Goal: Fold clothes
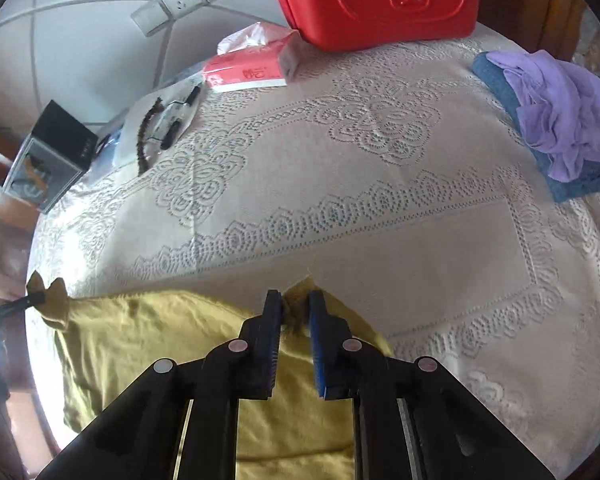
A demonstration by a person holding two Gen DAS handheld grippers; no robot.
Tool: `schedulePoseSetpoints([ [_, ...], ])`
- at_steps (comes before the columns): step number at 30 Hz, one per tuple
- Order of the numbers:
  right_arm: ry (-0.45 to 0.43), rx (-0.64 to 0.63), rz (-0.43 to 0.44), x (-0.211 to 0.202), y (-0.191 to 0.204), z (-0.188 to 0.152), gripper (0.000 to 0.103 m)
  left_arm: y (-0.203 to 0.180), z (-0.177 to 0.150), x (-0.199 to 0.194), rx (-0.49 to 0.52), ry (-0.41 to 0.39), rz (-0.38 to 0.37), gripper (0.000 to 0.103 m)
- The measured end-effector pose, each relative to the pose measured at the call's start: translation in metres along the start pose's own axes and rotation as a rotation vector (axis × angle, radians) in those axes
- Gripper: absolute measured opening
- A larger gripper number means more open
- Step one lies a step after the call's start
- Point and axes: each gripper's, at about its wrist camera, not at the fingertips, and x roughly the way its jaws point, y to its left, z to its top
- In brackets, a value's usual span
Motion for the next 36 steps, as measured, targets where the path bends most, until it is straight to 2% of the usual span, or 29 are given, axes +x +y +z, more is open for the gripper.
schedulePoseSetpoints([
  [3,0.020,-0.022,0.001,-0.010,-0.010,-0.033,0.014,-0.004,-0.041,0.001,0.035,-0.001,0.007,0.008],
  [9,0.146,-0.029,-0.033,0.017,-0.035,-0.093,0.014,-0.008,-0.113,0.037,0.067,0.123,0.036,0.008],
  [11,0.191,-0.028,-0.058,0.025,-0.044,-0.106,0.014,-0.005,-0.122,0.037,0.041,0.132,0.018,0.011],
  [12,0.208,-0.026,-0.075,0.027,-0.048,-0.111,0.015,-0.004,-0.126,0.037,0.028,0.137,0.009,0.015],
  [13,0.210,-0.022,-0.082,0.026,-0.052,-0.113,0.016,-0.002,-0.131,0.037,0.016,0.141,0.000,0.025],
  [14,0.206,-0.017,-0.086,0.024,-0.054,-0.114,0.022,0.000,-0.135,0.036,0.002,0.144,-0.010,0.034],
  [15,0.201,-0.012,-0.089,0.022,-0.057,-0.114,0.025,0.004,-0.133,0.027,-0.020,0.118,-0.024,0.057],
  [16,0.188,-0.005,-0.086,0.017,-0.060,-0.112,0.028,0.008,-0.129,0.016,-0.040,0.081,-0.029,0.074],
  [17,0.171,0.002,-0.080,0.012,-0.062,-0.110,0.028,0.013,-0.126,0.006,-0.060,0.045,-0.033,0.078],
  [20,0.126,0.023,-0.064,0.000,-0.065,-0.097,0.028,0.028,-0.111,-0.015,-0.124,-0.040,-0.005,0.078],
  [23,0.091,0.051,-0.035,-0.004,-0.064,-0.083,0.028,0.032,-0.102,-0.011,-0.128,-0.084,0.092,0.078],
  [27,0.047,0.104,-0.007,-0.004,-0.063,-0.075,0.029,0.033,-0.107,0.018,-0.155,-0.054,0.026,0.078],
  [29,0.032,0.135,-0.001,-0.001,-0.065,-0.073,0.031,0.030,-0.113,0.033,-0.128,-0.040,0.046,0.078],
  [32,0.011,0.157,-0.011,0.006,-0.069,-0.067,0.031,0.031,-0.117,0.052,-0.078,-0.027,0.160,0.078],
  [34,0.011,0.134,-0.008,0.015,-0.064,-0.067,0.031,0.035,-0.114,0.054,-0.076,-0.057,0.172,0.082],
  [36,0.048,0.078,-0.020,0.030,-0.054,-0.071,0.018,0.037,-0.107,0.053,-0.073,-0.085,0.210,0.082],
])
